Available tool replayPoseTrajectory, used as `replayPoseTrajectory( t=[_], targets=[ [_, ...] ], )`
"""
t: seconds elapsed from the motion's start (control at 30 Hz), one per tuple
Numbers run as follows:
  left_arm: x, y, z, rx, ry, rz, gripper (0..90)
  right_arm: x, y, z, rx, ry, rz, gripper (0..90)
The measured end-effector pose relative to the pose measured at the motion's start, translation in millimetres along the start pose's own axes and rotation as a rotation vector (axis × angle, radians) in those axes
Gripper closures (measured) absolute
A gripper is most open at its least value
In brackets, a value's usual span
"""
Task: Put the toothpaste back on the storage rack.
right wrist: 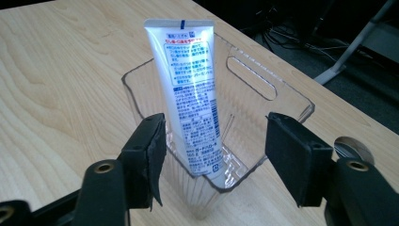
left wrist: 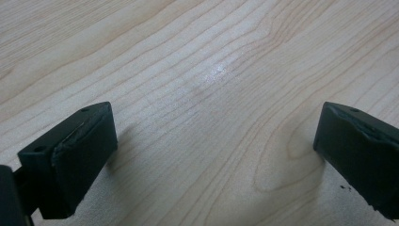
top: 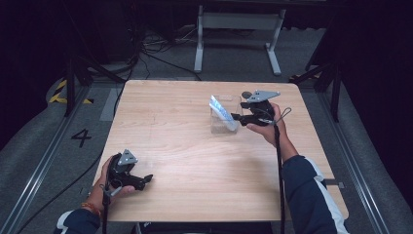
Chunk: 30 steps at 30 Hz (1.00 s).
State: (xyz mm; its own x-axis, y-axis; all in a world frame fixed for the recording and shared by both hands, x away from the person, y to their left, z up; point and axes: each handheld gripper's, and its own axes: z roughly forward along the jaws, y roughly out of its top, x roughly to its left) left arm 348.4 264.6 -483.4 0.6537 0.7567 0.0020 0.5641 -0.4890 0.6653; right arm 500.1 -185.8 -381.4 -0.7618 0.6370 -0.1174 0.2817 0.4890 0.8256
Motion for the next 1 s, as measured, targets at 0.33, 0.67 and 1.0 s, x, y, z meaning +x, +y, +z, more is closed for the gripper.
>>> replayPoseTrajectory(
  t=[0.33, 0.67, 1.0],
  targets=[
    [-0.1, 0.1, -0.5, 0.006, 0.001, -0.001, 0.5, 8.5, -0.2, -17.0, 0.042, -0.014, -0.059, 35.5],
    [-0.3, -0.1, -0.2, 0.002, 0.002, -0.002, 0.5, 14.0, -10.3, -36.8, 0.037, -0.036, -0.084, 32.6],
    [-0.2, 0.0, -0.3, 0.003, 0.002, -0.002, 0.5, 17.5, -26.7, -52.7, 0.035, -0.063, -0.087, 28.6]
  ],
)
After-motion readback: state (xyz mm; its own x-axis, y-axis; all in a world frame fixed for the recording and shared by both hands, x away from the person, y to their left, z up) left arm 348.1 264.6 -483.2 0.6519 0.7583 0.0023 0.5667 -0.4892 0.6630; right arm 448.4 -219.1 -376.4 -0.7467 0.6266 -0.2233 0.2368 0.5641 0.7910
